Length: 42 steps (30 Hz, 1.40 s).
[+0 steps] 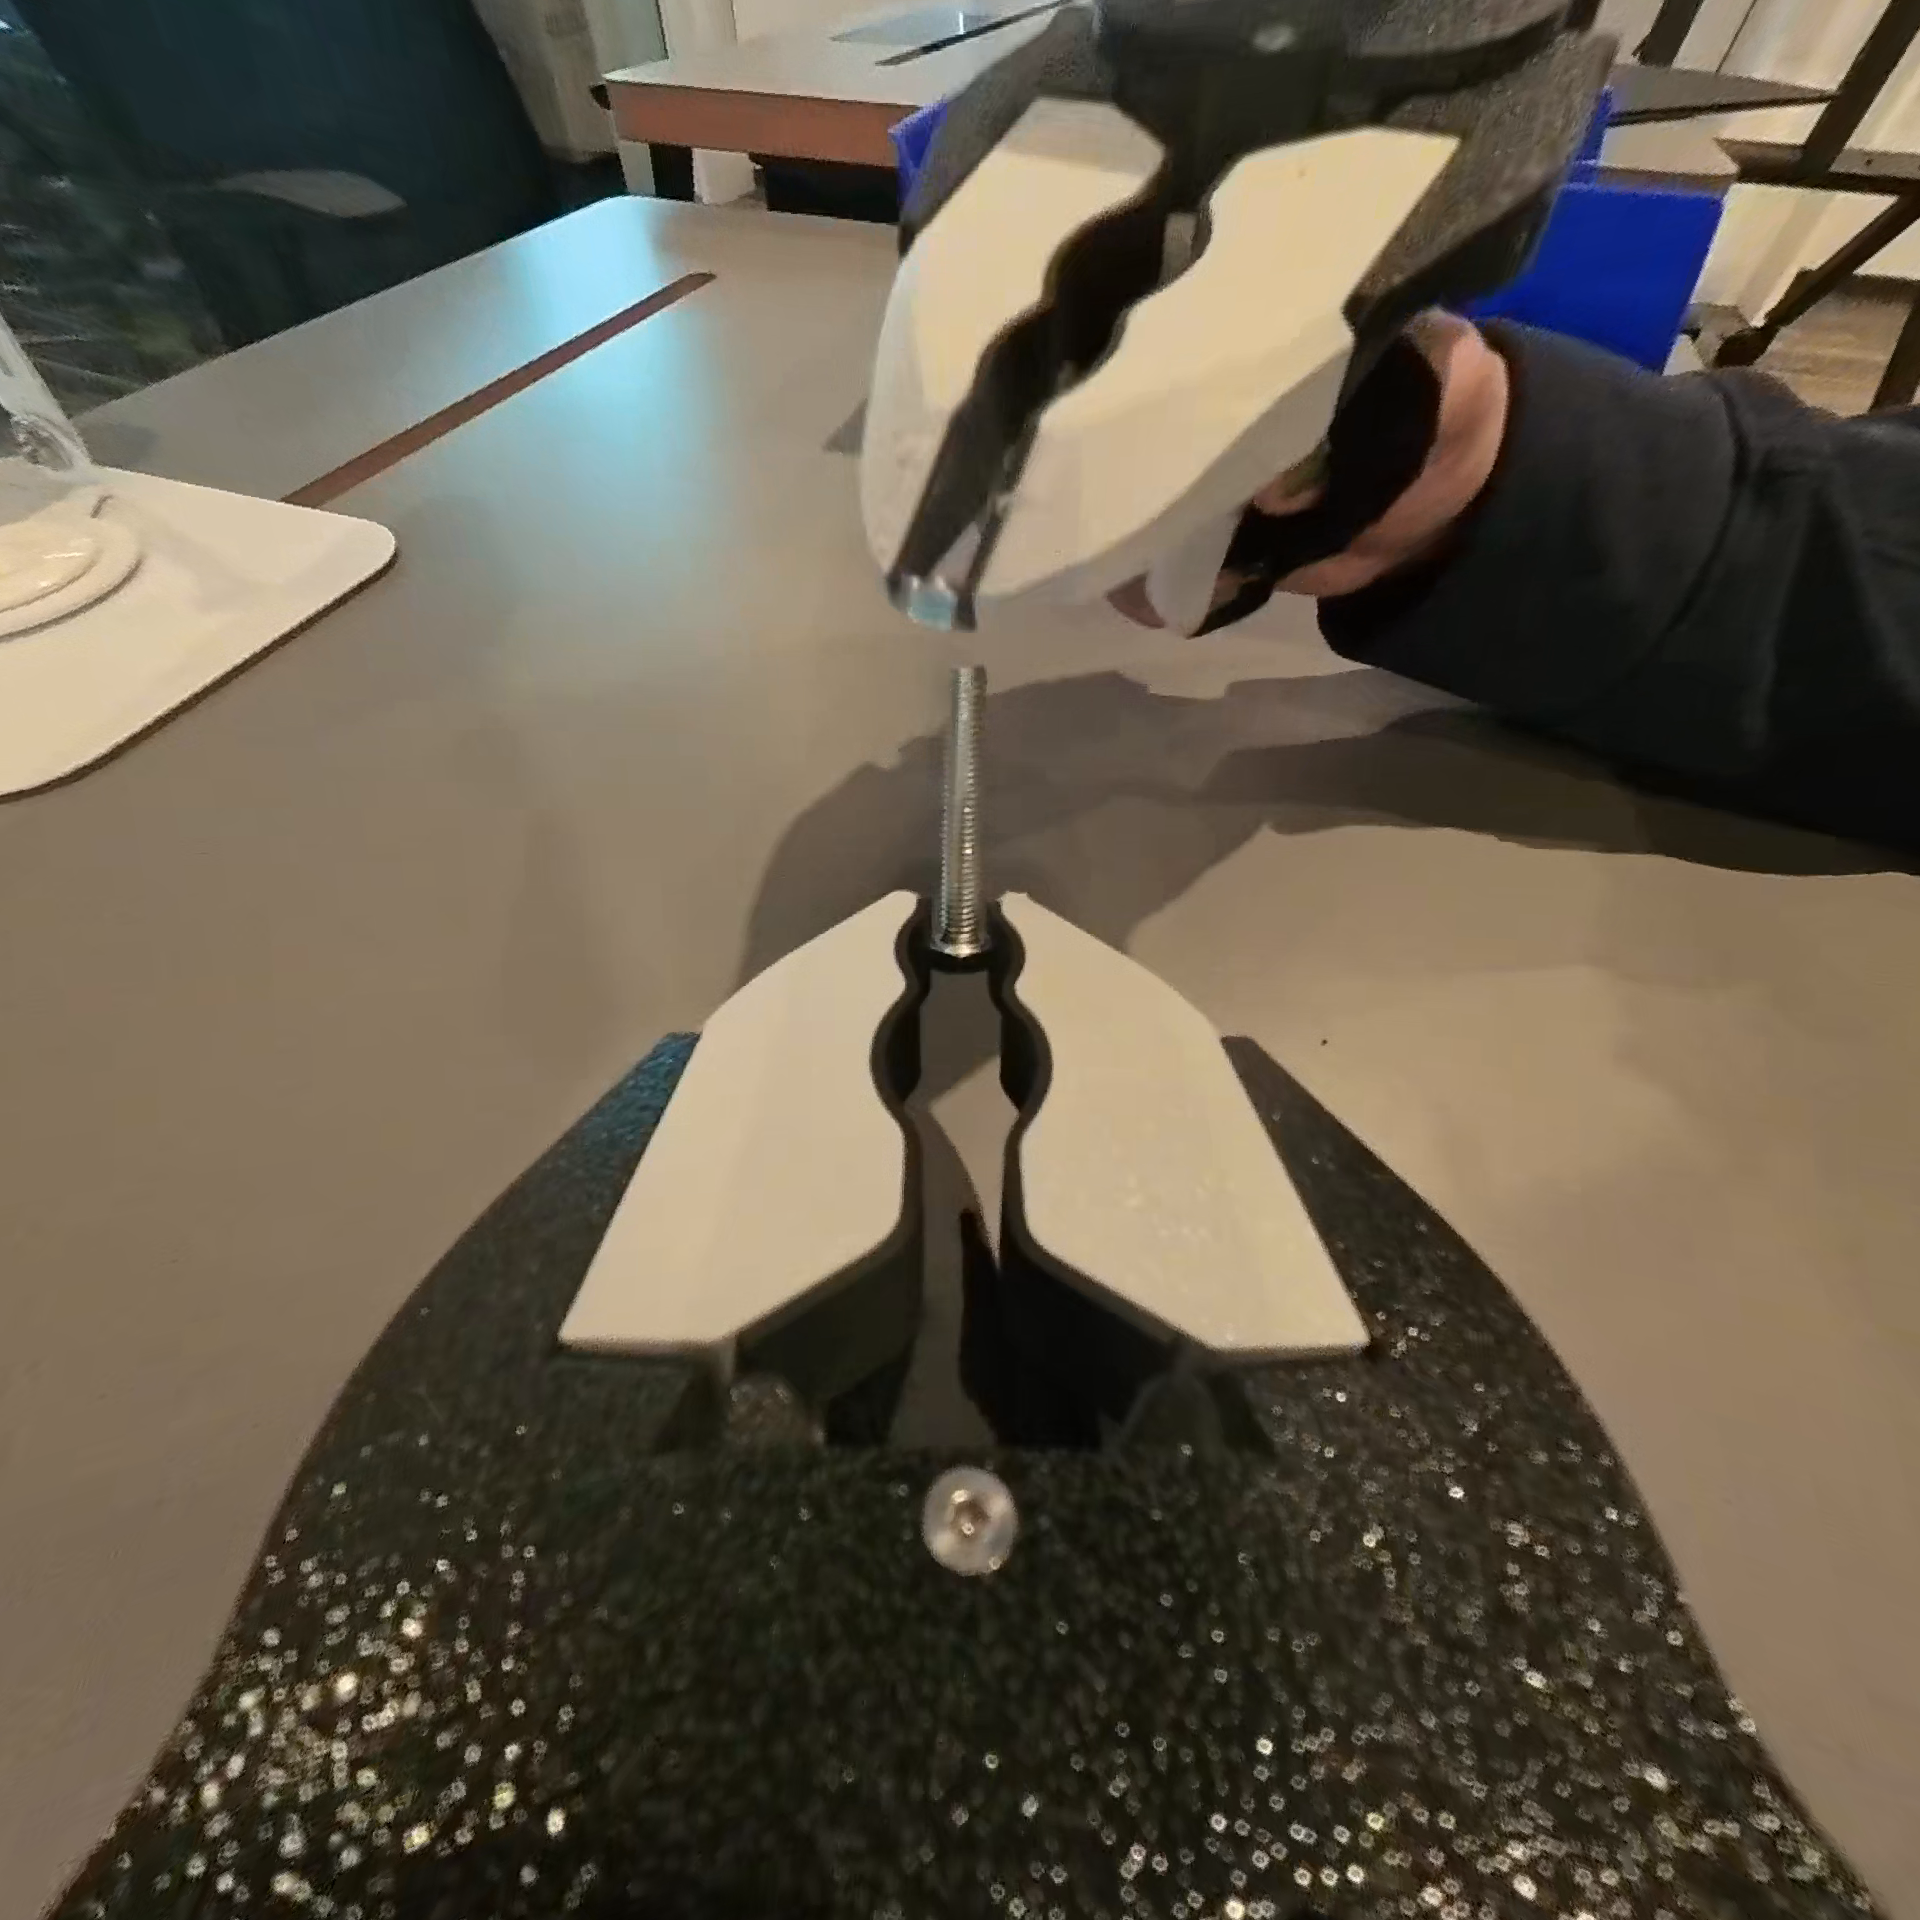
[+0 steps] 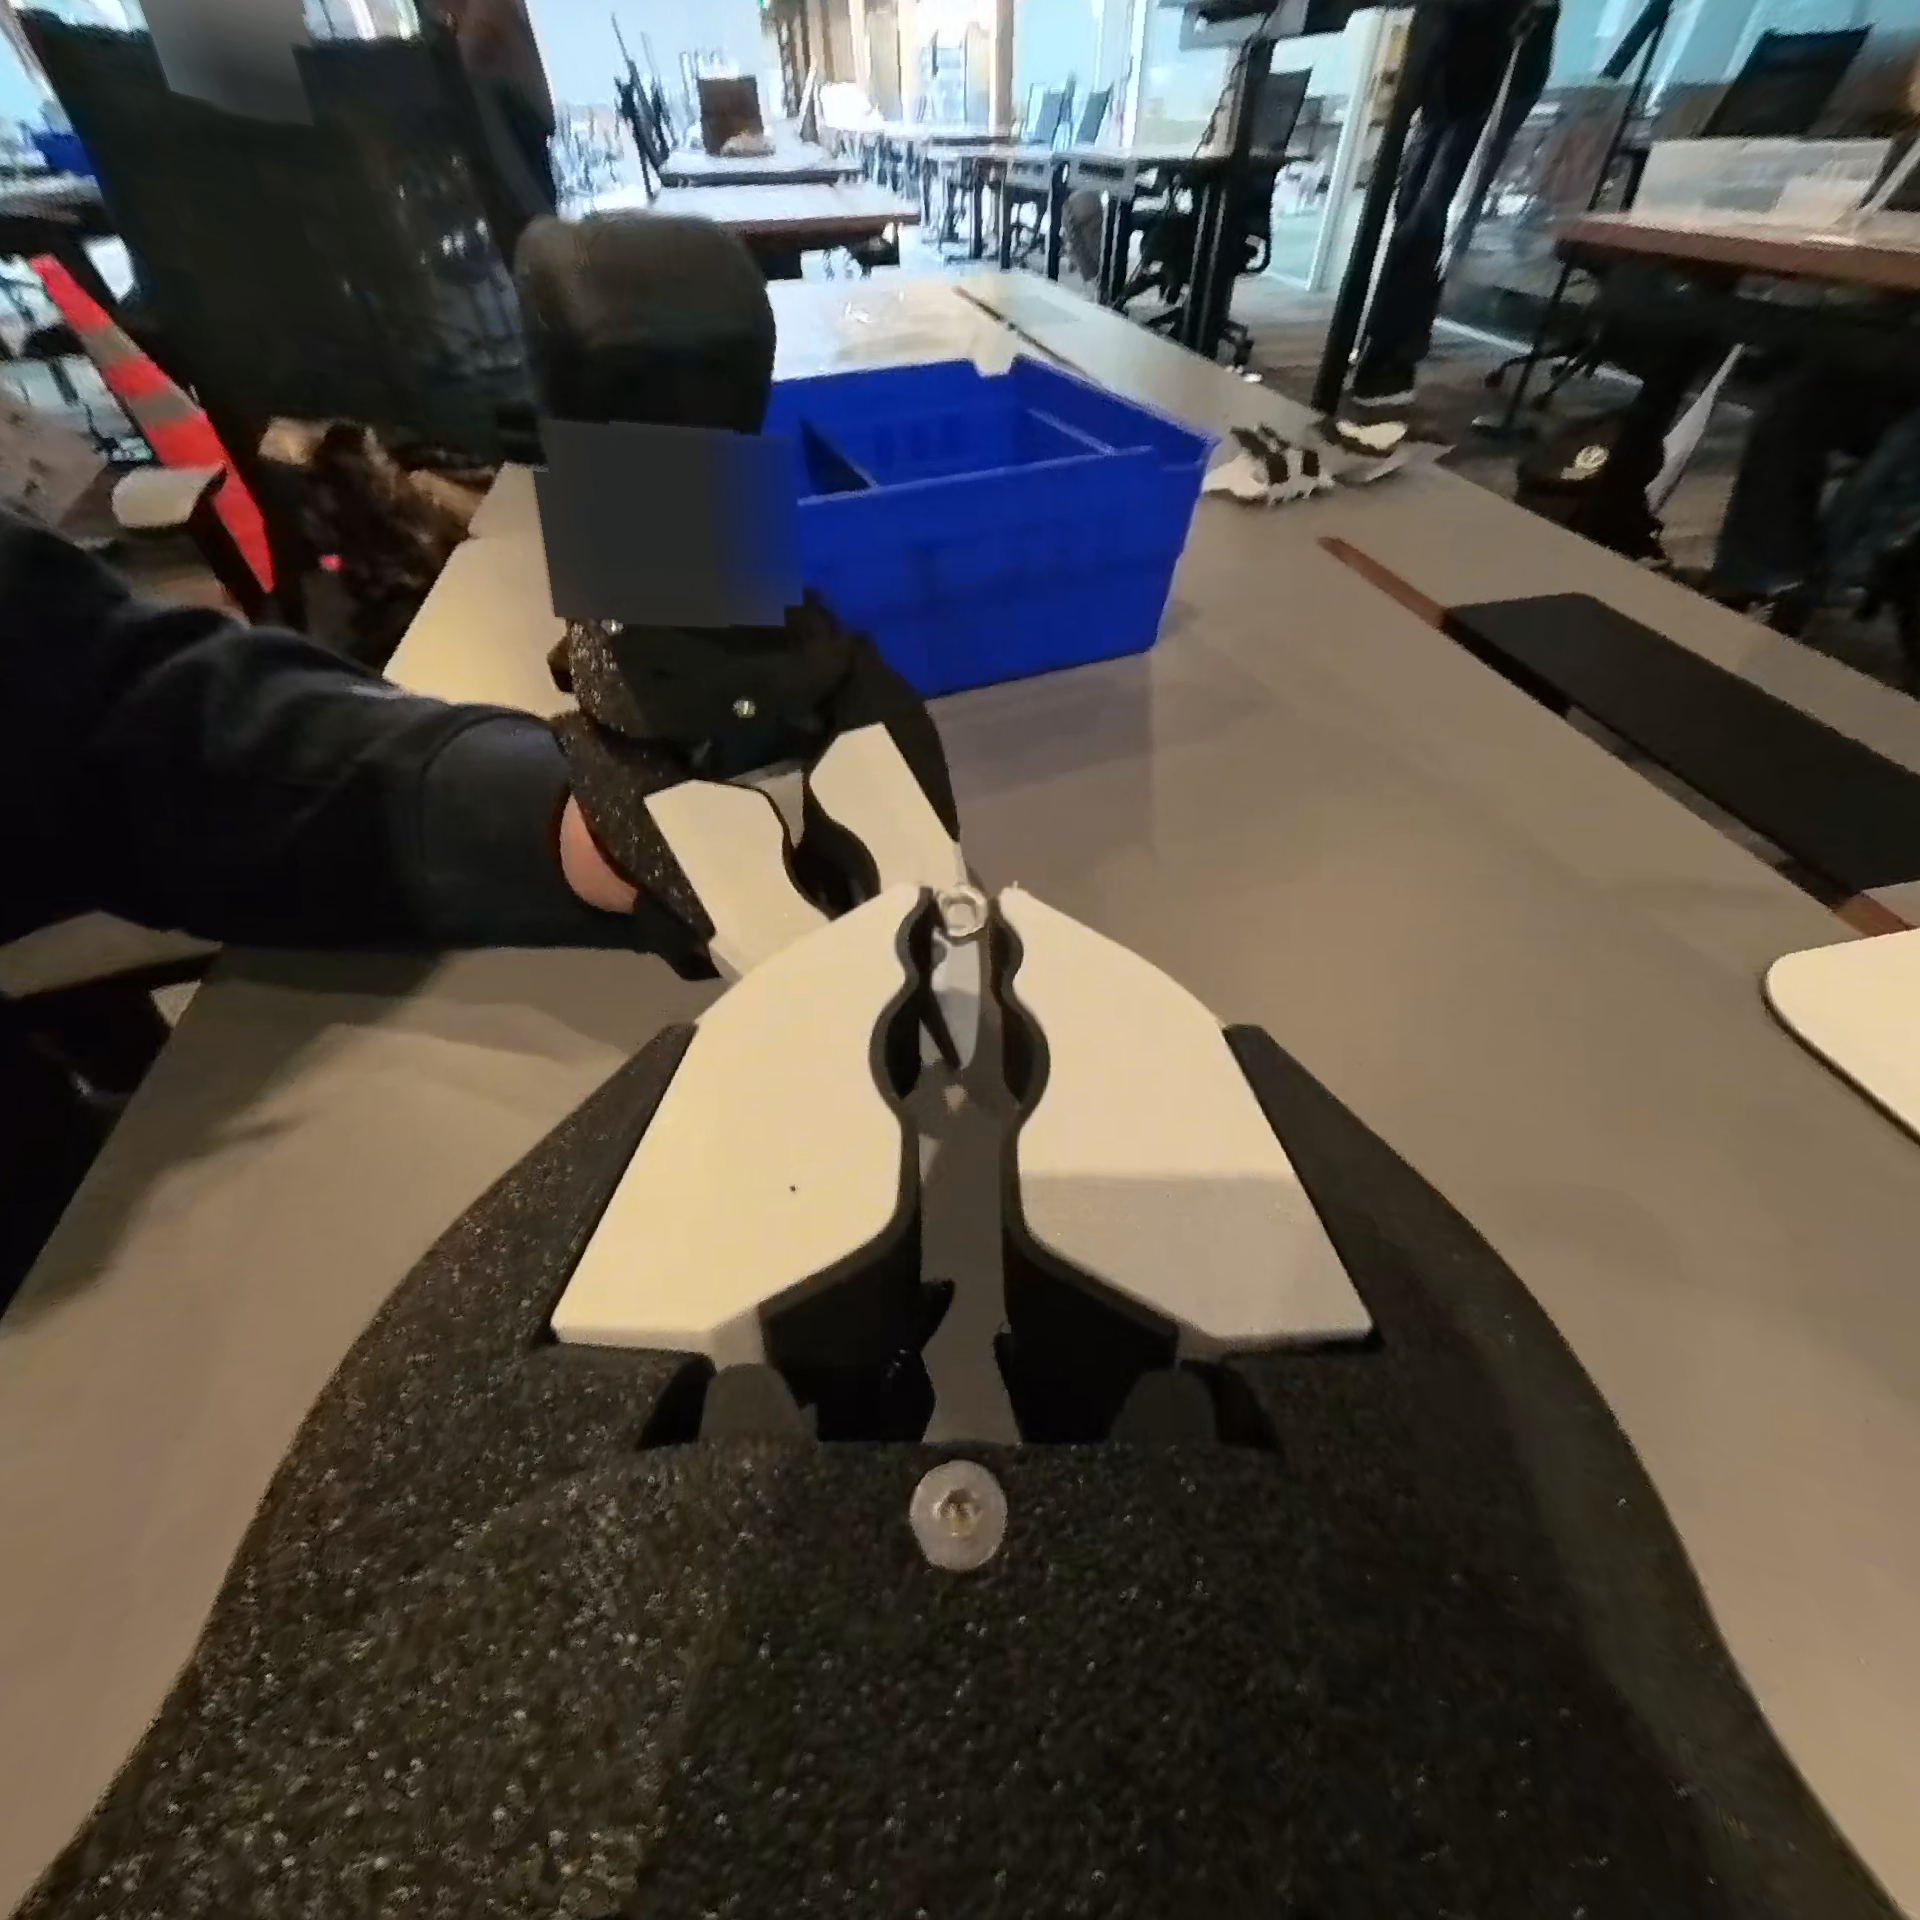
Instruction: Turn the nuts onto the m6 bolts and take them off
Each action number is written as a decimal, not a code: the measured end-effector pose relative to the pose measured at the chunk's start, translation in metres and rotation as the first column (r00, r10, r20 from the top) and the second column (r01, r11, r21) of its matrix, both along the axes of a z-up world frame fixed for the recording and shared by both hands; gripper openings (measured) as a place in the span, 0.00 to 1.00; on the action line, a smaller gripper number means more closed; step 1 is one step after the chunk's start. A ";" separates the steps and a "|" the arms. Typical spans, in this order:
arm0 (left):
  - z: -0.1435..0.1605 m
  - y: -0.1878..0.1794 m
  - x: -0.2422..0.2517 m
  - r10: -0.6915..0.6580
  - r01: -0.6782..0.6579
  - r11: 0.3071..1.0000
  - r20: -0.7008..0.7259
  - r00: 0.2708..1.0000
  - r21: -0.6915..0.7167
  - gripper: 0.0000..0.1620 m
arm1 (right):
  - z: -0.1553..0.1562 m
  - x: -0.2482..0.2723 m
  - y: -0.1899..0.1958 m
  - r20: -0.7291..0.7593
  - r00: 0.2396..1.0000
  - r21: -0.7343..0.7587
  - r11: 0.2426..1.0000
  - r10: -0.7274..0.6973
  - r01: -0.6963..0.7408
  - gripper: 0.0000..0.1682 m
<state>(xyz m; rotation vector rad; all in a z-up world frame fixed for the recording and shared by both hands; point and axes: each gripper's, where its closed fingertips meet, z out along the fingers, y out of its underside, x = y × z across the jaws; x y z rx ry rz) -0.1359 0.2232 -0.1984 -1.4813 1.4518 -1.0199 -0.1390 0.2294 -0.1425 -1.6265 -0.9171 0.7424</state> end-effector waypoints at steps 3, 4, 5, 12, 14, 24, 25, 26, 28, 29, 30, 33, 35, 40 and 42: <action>0.001 0.001 0.000 0.001 -0.001 1.000 0.007 1.000 -0.010 0.06 | -0.005 -0.003 -0.003 0.022 0.999 -0.020 1.000 0.023 -0.023 0.06; 0.002 0.001 0.000 0.002 -0.002 1.000 0.013 1.000 -0.015 0.06 | -0.005 -0.003 -0.003 0.021 1.000 -0.021 1.000 0.023 -0.022 0.06; 0.003 0.002 0.000 0.003 -0.003 1.000 0.021 1.000 -0.020 0.06 | -0.004 -0.003 -0.003 0.021 1.000 -0.019 1.000 0.021 -0.021 0.06; 0.007 0.000 0.000 -0.008 0.010 0.999 0.049 0.999 -0.033 0.06 | -0.001 -0.003 -0.004 -0.005 0.999 -0.018 0.999 0.035 -0.035 0.06; 0.007 -0.001 0.000 -0.010 0.012 0.999 0.050 0.999 -0.033 0.06 | -0.002 -0.004 -0.005 -0.011 0.999 -0.024 0.999 0.044 -0.044 0.06; 0.010 -0.003 0.001 -0.024 0.026 0.999 0.076 0.997 -0.029 0.06 | -0.001 -0.002 -0.006 -0.020 0.999 -0.040 0.998 0.045 -0.046 0.06; 0.010 -0.003 0.001 -0.025 0.027 0.999 0.077 0.997 -0.029 0.06 | 0.000 -0.003 -0.006 -0.025 0.999 -0.044 0.998 0.048 -0.049 0.06; 0.010 -0.004 0.001 -0.026 0.029 0.999 0.079 0.997 -0.031 0.06 | 0.000 -0.003 -0.006 -0.031 0.998 -0.048 0.997 0.051 -0.053 0.06; 0.011 -0.004 0.001 -0.028 0.031 0.999 0.084 0.996 -0.034 0.06 | 0.001 -0.003 -0.007 -0.045 0.997 -0.054 0.997 0.057 -0.059 0.06; 0.011 -0.004 0.001 -0.030 0.033 0.999 0.086 0.996 -0.034 0.06 | 0.001 -0.004 -0.007 -0.053 0.997 -0.061 0.996 0.061 -0.065 0.06; 0.011 -0.005 0.001 -0.031 0.034 0.999 0.086 0.996 -0.034 0.06 | 0.002 -0.004 -0.008 -0.061 0.996 -0.068 0.995 0.066 -0.070 0.06; 0.012 -0.006 0.002 -0.036 0.039 0.999 0.091 0.995 -0.036 0.06 | 0.003 -0.004 -0.008 -0.084 0.993 -0.080 0.993 0.077 -0.084 0.06; 0.013 -0.006 0.002 -0.039 0.043 0.998 0.099 0.994 -0.041 0.06 | 0.004 -0.004 -0.009 -0.099 0.992 -0.083 0.992 0.084 -0.093 0.06; 0.015 -0.005 0.001 -0.034 0.041 0.997 0.116 0.993 -0.058 0.06 | 0.010 -0.004 -0.011 -0.143 0.985 -0.071 0.992 0.095 -0.106 0.12; 0.017 -0.004 0.000 -0.029 0.038 0.997 0.130 0.991 -0.067 0.06 | 0.011 -0.003 -0.009 -0.150 0.985 -0.064 0.993 0.086 -0.097 0.13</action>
